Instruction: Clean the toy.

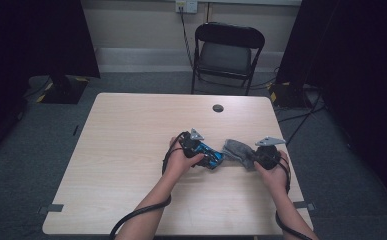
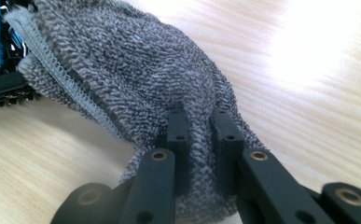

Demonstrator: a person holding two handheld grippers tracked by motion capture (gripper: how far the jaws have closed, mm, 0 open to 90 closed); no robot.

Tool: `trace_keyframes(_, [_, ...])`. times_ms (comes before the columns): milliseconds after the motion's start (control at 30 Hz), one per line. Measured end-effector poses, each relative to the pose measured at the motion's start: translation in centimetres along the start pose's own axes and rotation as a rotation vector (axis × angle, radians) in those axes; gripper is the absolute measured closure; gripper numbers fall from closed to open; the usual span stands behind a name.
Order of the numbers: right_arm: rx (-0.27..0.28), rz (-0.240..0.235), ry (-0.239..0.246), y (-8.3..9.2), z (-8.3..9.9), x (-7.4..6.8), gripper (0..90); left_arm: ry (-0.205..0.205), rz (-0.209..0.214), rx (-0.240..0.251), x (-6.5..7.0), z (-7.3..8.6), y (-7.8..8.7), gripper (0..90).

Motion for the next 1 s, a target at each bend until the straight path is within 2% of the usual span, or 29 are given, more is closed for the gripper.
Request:
trace_keyframes(567, [0.050, -0.107, 0.019, 3.7, 0.6, 0.2, 79.6, 0.000, 0.001, -0.001, 0.0, 0.0, 0.0, 9.9])
trace_keyframes(800, [0.070, -0.153, 0.040, 5.5, 0.7, -0.3, 79.6, 0.002, 0.002, 0.000, 0.0, 0.0, 0.0, 9.9])
trace_keyframes(1000, [0.080, -0.208, 0.059, 6.4, 1.2, -1.4, 79.6, 0.001, 0.003, -0.003, 0.0, 0.0, 0.0, 10.0])
Point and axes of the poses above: each handheld gripper's, and its own axes: y roughly backward along the jaws, z roughly out of its underside, x roughly to its right, the point moved 6 cm from there along -y, roughly forward along the jaws, and after that the axes turned 15 degrees about -y, right-handed, at the moved point
